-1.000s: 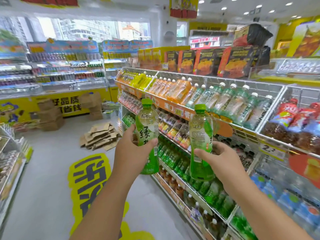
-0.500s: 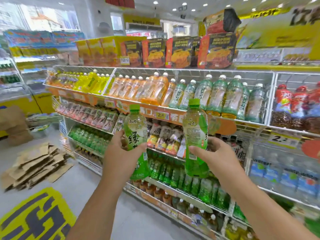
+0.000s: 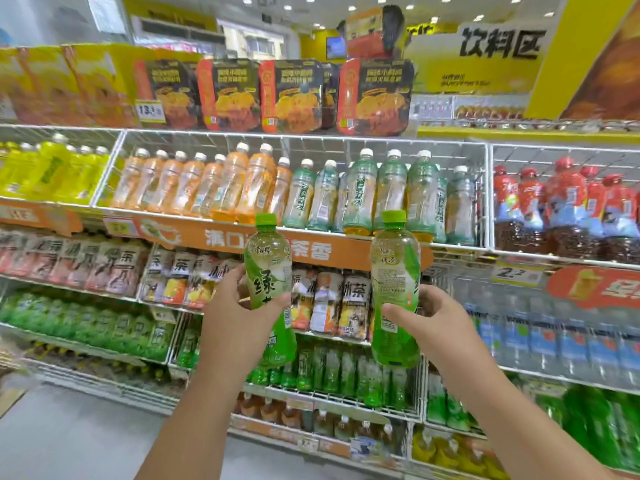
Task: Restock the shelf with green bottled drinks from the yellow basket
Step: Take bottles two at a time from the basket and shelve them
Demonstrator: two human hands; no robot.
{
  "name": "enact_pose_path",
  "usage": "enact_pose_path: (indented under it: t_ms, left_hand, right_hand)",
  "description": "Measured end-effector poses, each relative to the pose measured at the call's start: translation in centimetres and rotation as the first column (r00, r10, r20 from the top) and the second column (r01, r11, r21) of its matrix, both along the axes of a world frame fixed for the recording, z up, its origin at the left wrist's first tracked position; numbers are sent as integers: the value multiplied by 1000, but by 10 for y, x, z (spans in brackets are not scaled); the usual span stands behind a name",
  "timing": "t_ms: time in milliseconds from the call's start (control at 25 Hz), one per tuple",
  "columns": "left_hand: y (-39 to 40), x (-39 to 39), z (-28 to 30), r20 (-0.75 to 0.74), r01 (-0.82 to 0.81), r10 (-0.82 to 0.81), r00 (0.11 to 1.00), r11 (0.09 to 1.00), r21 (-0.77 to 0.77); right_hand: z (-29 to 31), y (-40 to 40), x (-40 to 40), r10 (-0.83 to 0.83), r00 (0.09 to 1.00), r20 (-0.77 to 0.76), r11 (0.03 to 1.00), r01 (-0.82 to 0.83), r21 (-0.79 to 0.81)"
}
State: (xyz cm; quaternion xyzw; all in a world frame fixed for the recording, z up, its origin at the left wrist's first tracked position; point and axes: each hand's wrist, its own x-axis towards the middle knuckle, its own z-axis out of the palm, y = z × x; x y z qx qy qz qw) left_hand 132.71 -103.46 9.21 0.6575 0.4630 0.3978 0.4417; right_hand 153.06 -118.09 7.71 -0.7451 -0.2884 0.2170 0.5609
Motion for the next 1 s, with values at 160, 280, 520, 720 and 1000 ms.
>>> enact_pose_path:
  t_ms: [160, 280, 520, 720, 1000]
  left_hand:
    - [20, 21, -15, -10, 19, -19, 1000, 1000, -20]
    - [27, 34, -30, -39, 18, -20, 999, 998, -52]
    - [65, 54, -73, -82, 98, -106, 991, 990, -101]
    - [97, 70, -140, -105, 143, -169, 980, 966, -215]
    - [114, 96, -263, 11, 186, -197, 980, 907, -377]
  right_hand:
    - [-16, 15, 18, 7, 1000, 2, 1000, -7, -18]
    - [-37, 18, 29, 8, 1000, 1, 999, -8, -38]
    - [-77, 32, 30, -76, 995, -65, 993, 70, -93]
    - [-132, 51, 16, -150, 969, -198, 980, 119, -160]
    - [-254, 91, 6, -92, 929, -359, 988, 40, -149]
